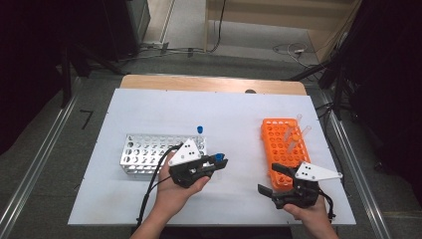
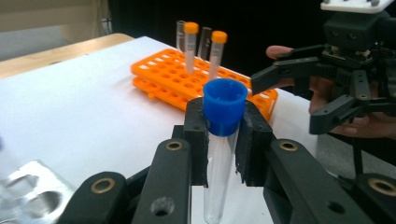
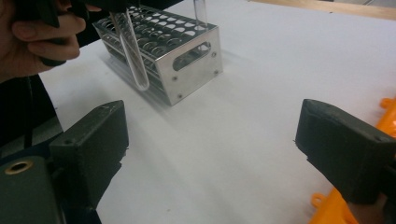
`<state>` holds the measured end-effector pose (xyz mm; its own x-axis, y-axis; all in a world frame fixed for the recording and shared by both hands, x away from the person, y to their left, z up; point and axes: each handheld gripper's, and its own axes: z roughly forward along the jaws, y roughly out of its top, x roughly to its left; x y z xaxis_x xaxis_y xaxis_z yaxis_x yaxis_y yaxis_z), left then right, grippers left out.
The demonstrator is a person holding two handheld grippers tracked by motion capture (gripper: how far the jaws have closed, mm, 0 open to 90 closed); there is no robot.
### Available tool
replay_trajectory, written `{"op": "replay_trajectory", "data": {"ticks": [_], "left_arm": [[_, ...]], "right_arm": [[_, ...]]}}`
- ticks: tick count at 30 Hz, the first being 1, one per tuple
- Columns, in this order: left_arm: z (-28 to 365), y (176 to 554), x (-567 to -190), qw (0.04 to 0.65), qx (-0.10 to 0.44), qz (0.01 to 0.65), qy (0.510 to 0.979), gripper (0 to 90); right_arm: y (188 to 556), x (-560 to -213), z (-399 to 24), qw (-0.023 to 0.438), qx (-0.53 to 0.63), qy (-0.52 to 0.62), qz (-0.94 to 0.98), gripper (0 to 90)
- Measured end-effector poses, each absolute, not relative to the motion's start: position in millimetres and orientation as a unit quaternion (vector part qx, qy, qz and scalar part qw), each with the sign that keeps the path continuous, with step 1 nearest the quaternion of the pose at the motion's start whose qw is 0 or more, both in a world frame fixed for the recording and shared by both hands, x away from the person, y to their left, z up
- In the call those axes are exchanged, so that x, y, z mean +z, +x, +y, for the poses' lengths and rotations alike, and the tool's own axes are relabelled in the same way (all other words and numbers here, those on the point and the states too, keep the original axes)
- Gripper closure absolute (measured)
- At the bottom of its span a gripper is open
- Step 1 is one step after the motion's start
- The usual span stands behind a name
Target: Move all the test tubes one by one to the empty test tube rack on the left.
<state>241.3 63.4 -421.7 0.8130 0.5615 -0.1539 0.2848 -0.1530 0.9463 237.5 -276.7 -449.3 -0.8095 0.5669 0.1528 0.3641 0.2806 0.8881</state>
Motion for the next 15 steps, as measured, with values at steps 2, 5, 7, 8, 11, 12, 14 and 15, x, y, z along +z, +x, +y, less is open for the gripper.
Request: {"op": "replay_trajectory", "data": {"ticks": [2,5,7,8,11,12,14,15], "left_arm": [[69,243,-420,0.586,0.124,0.286,0.748,77.7],[79,246,-417,0.588,0.134,0.294,0.742,77.8],[85,247,-415,0.588,0.14,0.298,0.739,77.7],[87,248,-414,0.588,0.142,0.302,0.737,77.8],[94,249,-412,0.587,0.15,0.307,0.734,77.8],[96,249,-412,0.587,0.151,0.308,0.733,77.8],[99,250,-411,0.585,0.155,0.312,0.733,77.7],[102,251,-411,0.584,0.158,0.314,0.732,77.8]], "right_arm": [[239,-449,-282,0.098,0.525,0.296,0.792,7.4],[241,-449,-288,0.103,0.525,0.3,0.79,7.4],[242,-449,-292,0.102,0.525,0.305,0.788,7.4],[242,-450,-293,0.101,0.526,0.305,0.787,7.4],[243,-450,-298,0.1,0.529,0.308,0.784,7.4],[243,-449,-300,0.101,0.531,0.308,0.783,7.4],[243,-449,-304,0.106,0.532,0.308,0.781,7.5],[243,-449,-306,0.108,0.533,0.31,0.78,7.4]]}}
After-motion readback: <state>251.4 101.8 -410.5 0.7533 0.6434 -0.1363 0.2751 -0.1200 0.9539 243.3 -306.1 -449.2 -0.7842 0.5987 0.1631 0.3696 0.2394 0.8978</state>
